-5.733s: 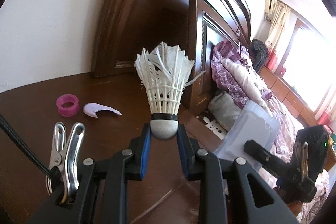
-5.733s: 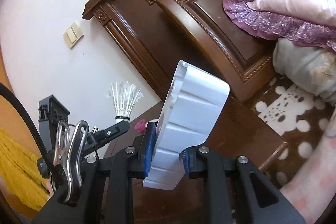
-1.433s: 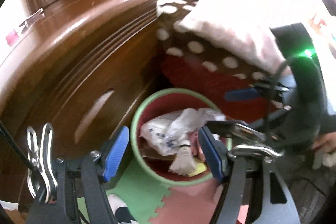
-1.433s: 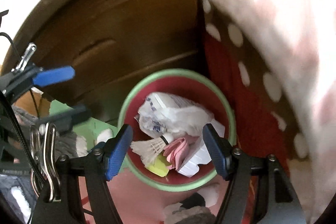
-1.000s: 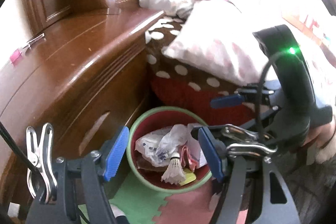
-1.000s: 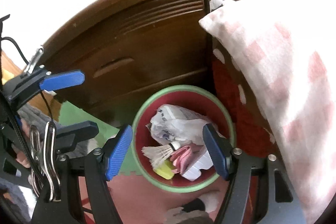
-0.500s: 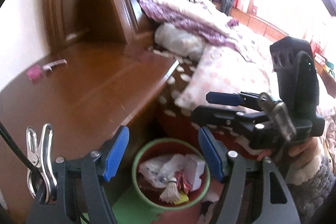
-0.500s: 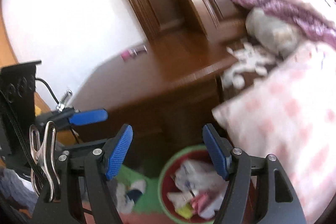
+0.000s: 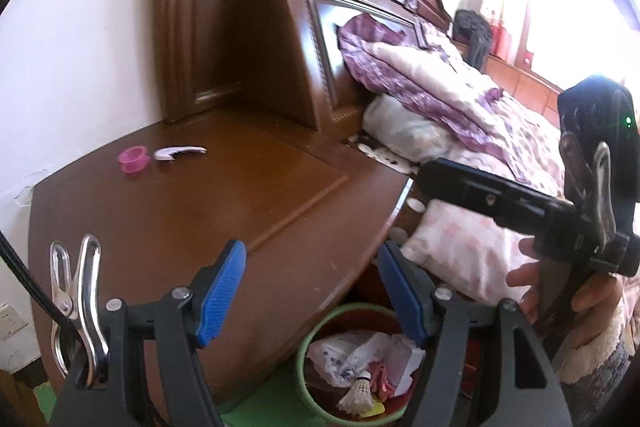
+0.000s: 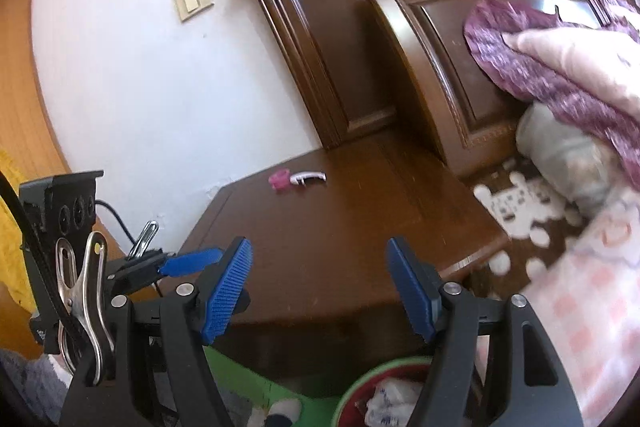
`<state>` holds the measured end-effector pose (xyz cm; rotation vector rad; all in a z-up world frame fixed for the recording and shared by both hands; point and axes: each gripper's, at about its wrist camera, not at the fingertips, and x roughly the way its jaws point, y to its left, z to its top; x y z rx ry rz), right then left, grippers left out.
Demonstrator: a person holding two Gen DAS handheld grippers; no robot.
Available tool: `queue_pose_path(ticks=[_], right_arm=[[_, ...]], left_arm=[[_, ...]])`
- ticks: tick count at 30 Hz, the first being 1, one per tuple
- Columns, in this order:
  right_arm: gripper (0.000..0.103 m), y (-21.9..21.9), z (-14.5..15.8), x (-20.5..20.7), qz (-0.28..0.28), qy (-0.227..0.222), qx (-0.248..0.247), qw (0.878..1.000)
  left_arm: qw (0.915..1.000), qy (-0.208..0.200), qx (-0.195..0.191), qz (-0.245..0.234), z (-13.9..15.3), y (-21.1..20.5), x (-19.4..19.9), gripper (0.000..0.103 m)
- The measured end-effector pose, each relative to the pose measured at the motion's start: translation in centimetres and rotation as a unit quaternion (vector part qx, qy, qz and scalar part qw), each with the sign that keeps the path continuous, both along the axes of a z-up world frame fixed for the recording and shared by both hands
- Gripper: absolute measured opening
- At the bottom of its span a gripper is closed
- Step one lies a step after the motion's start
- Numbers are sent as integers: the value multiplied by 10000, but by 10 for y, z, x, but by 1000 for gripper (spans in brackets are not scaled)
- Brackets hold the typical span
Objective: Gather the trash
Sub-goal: 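Move both open tools back up to the bedside table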
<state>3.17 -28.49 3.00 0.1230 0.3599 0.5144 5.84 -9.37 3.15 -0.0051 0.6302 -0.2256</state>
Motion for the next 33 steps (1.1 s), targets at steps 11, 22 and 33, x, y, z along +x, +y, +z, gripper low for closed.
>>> queue_pose_path(ticks=[11,22,33], right_arm=[[72,31,4,41,219,-223,448,9985],[73,65,11,80,444,-564,286,9970],[73,97,-1,105,702,-286,204,9969]], left_arm=[[9979,-313,-135,556,12,45,25,72],[9950,-334,-364,864,15,75,42,72],[9889,-146,-484,1396,14,125,53,72]])
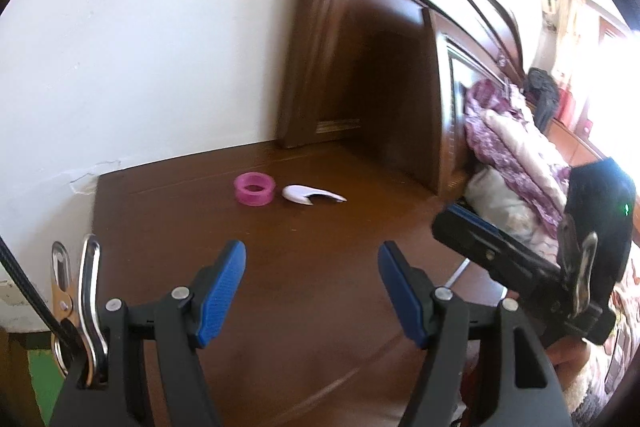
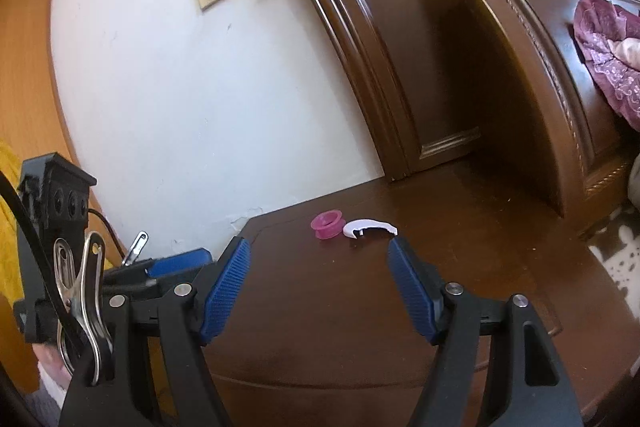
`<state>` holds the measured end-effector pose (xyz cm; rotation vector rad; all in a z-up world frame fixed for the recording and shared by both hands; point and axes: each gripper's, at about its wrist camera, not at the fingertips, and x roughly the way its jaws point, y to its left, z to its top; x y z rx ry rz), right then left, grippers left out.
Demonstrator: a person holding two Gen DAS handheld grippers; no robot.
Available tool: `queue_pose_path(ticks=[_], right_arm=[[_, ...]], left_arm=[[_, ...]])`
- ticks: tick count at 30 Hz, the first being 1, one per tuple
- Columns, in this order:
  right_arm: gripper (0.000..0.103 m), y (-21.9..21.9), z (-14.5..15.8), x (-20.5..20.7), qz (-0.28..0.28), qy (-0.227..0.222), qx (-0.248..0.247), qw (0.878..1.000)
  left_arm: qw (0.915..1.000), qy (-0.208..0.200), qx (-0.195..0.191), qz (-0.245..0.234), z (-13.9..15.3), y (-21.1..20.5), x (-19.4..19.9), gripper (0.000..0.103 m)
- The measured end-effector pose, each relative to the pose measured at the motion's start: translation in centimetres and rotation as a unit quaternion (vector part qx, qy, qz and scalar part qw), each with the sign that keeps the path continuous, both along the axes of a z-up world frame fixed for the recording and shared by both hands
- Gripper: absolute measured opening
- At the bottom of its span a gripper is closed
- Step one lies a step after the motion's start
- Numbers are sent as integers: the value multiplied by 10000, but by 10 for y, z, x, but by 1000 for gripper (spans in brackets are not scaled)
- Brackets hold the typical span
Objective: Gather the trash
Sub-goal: 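Move both open tools back up to the bedside table, then close the left gripper on the pink tape roll while the right closes on the white clip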
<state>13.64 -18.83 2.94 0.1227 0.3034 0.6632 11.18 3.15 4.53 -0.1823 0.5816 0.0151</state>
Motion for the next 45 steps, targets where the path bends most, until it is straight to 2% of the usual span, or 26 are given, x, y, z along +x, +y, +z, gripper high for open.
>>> queue_pose_path(ticks=[3,8,11,13,15,17,19,21,23,25,26,28,29,32,33,34,35,36,37,38,39,40,41,45], right_arm=[[73,4,-5,11,-10,61,-94,9999],[73,4,-12,38,-169,332,-120,9992],[73,7,-7,48,-175,458,-202,9986],[73,12,-2,55,-353,558,-519,9965],[73,19,1,64,-325,586,-869,9940],[73,28,1,80,-473,822,-1290,9871],[73,39,1,95,-459,935,-1778,9786],[73,55,3,99,-244,579,-2439,9678],[73,77,-3,95,-272,44,-3565,9339],[73,93,-13,92,-132,-400,-4332,9003],[73,96,-16,94,-25,-411,-4444,8949],[73,95,-20,105,175,-152,-4393,8981],[73,93,-18,110,207,-113,-4262,9043],[73,88,-16,127,92,129,-4038,9147],[73,88,-15,129,87,174,-3988,9169],[72,88,-15,131,110,253,-3917,9197],[70,89,-15,133,111,278,-3909,9199],[68,89,-15,133,132,283,-3898,9204],[58,90,-15,132,187,282,-3900,9202],[43,92,-15,130,273,270,-3899,9201],[33,94,-15,129,330,290,-3884,9204],[12,96,-15,128,319,388,-3810,9232],[7,96,-14,129,145,390,-3767,9254],[2,83,-7,135,-73,748,-3227,9435]], left_arm=[[9998,169,-85,105,-4,13,8,72],[9990,338,-22,286,-10,35,23,72],[9975,506,38,498,-18,49,40,73],[9962,667,64,564,-23,55,57,73],[9944,921,-105,503,-27,62,82,73],[9933,1019,-306,453,-26,67,106,73],[9918,1147,-319,474,-27,71,124,73],[9886,1355,-309,586,-33,77,143,73],[9846,1529,-486,693,-41,85,155,73],[9818,1641,-643,711,-48,90,159,73],[9807,1687,-678,712,-51,93,160,72],[9818,1628,-627,746,-50,95,161,70],[9814,1637,-701,722,-50,97,161,69],[9811,1638,-813,631,-51,98,162,59],[9815,1631,-764,644,-52,97,163,49],[9820,1625,-705,654,-52,95,164,34],[9826,1620,-698,584,-53,92,165,27],[9843,1539,-750,417,-53,90,164,12],[9853,1497,-755,319,-52,88,162,8],[9864,1473,-671,288,-51,84,161,7],[9876,1408,-612,316,-49,83,159,7],[9888,1323,-598,355,-46,83,157,7],[9895,1251,-619,378,-43,84,154,6],[9919,835,-855,433,-24,91,137,6]])
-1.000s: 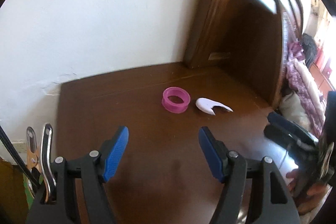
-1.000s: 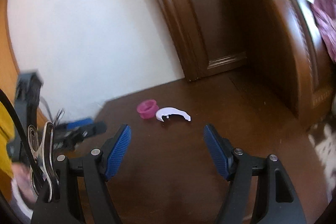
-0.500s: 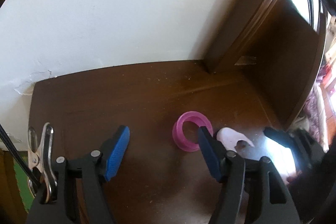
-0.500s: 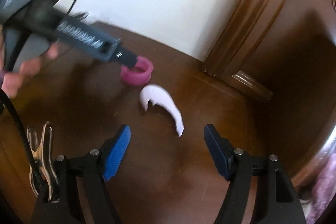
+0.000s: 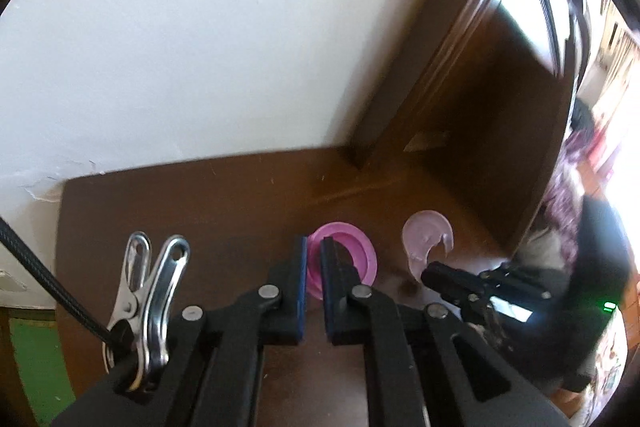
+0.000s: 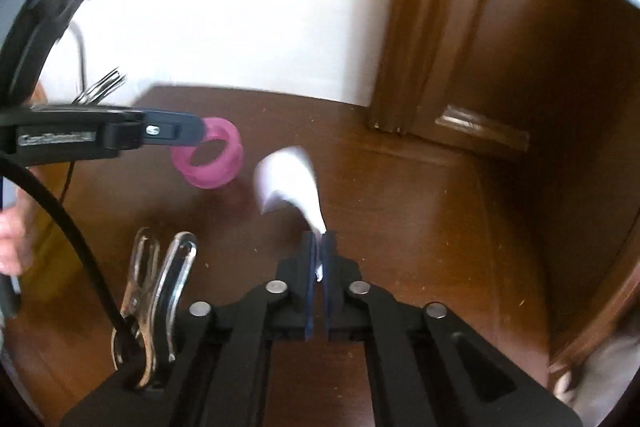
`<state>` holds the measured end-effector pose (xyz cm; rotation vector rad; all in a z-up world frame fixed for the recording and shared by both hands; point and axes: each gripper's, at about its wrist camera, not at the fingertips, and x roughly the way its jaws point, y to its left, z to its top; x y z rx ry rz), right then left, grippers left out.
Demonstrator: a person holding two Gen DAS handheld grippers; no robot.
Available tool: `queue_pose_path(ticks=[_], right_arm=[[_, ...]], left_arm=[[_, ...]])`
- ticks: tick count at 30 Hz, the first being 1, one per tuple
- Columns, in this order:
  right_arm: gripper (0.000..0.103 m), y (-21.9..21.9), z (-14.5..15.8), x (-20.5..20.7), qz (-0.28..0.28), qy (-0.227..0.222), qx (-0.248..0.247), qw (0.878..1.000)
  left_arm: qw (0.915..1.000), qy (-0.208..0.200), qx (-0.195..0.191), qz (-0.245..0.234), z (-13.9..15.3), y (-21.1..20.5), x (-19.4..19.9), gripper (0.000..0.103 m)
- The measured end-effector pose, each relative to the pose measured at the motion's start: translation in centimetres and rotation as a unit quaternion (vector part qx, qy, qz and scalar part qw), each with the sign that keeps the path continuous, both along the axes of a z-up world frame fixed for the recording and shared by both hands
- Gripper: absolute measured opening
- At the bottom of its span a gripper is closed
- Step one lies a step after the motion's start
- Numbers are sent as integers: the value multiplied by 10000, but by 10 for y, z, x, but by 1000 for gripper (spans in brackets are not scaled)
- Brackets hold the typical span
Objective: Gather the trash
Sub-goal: 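Close the left gripper on the pink tape roll while the right closes on the white clip, then lift the pink tape roll and white clip and carry them down over the red bin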
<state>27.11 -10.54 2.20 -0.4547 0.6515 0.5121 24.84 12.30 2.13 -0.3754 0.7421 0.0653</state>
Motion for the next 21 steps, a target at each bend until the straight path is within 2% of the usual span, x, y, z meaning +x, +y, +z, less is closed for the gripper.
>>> queue_pose_path(ticks=[4,7,10,11,14,18,21], right_arm=[[2,-6,3,-8,-134,-138,5,9998],[2,-10,5,-16,-125,-205,39,9997],[2,-15,2,-16,-338,-119,122,9993],[2,-18,4,-19,-366,-146,201,9990],[2,-30,12,-30,-346,-132,839,9958],[2,-47,20,-54,-465,-272,1539,9866],[2,-56,24,-76,-457,-550,1785,9813]], left_arm=[[9997,-220,-117,52,7,6,-13,6],[9985,-294,-427,184,5,12,-25,6],[9952,-369,-822,370,-4,14,-32,6],[9936,-379,-987,398,-7,14,-36,6],[9908,-391,-1261,294,-12,11,-41,6],[9919,-616,-1020,441,-6,-5,-45,7],[9919,-729,-907,505,-2,-19,-52,7]])
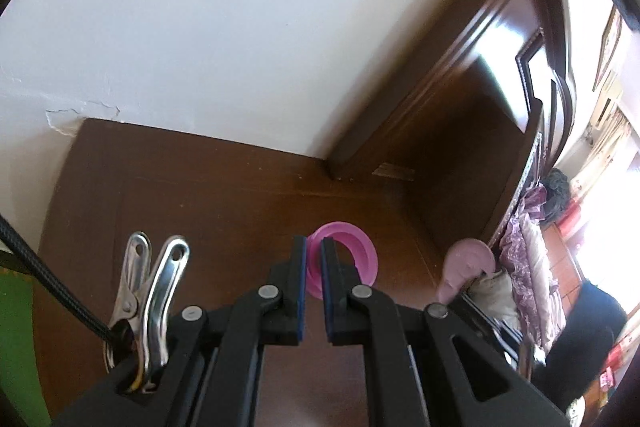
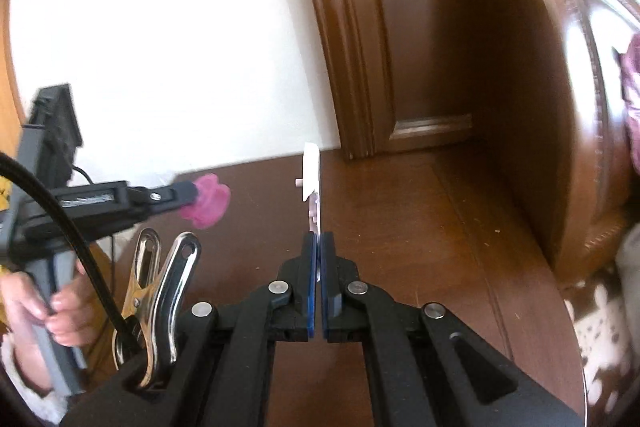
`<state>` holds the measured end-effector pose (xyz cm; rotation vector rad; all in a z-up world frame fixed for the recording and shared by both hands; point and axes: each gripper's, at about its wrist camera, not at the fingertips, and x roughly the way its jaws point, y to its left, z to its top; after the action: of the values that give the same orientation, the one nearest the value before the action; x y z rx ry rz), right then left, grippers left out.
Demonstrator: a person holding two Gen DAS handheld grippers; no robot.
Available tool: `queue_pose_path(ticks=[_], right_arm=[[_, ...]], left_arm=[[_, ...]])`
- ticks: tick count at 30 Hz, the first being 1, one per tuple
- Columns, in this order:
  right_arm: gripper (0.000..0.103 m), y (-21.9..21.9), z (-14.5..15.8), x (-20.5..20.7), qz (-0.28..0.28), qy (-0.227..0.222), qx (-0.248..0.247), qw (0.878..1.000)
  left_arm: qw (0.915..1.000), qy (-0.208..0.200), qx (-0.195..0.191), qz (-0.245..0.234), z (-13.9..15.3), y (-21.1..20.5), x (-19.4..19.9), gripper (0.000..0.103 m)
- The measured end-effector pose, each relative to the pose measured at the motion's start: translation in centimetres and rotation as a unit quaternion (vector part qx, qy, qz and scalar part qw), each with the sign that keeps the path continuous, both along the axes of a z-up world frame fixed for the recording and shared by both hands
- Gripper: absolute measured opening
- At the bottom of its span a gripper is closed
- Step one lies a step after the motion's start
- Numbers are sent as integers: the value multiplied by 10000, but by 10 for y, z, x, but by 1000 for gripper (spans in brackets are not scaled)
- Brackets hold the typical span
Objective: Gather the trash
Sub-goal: 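Lift the pink tape roll and white clip and carry them down over the red bin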
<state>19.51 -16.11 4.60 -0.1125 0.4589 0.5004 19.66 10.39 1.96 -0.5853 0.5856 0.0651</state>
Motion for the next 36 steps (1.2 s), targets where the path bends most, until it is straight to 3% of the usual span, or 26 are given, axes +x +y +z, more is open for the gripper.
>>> queue_pose_path(ticks=[3,8,12,16,21,29,36], right_arm=[[2,-9,-5,-29,-191,-217,-104,9995],[2,-20,-19,-59,-340,-127,-82,9993],[2,-22,-22,-73,-370,-278,-295,9985],[2,-32,-23,-72,-359,-246,-218,9988],[2,-48,-21,-74,-485,-262,-118,9984],[2,-88,-16,-117,-631,-415,63,9971],[2,-107,-20,-133,-733,-446,57,9963]], left_arm=[[9994,-94,250,-198,7,-19,-7,7],[9958,-320,765,-387,19,-53,-18,7],[9957,-343,761,-411,19,-66,-20,7],[9933,-225,962,-596,17,-86,-17,7],[9905,-368,1020,-851,20,-106,-22,7],[9866,-571,1081,-1077,27,-126,-32,7],[9847,-494,1149,-1210,22,-143,-36,7]])
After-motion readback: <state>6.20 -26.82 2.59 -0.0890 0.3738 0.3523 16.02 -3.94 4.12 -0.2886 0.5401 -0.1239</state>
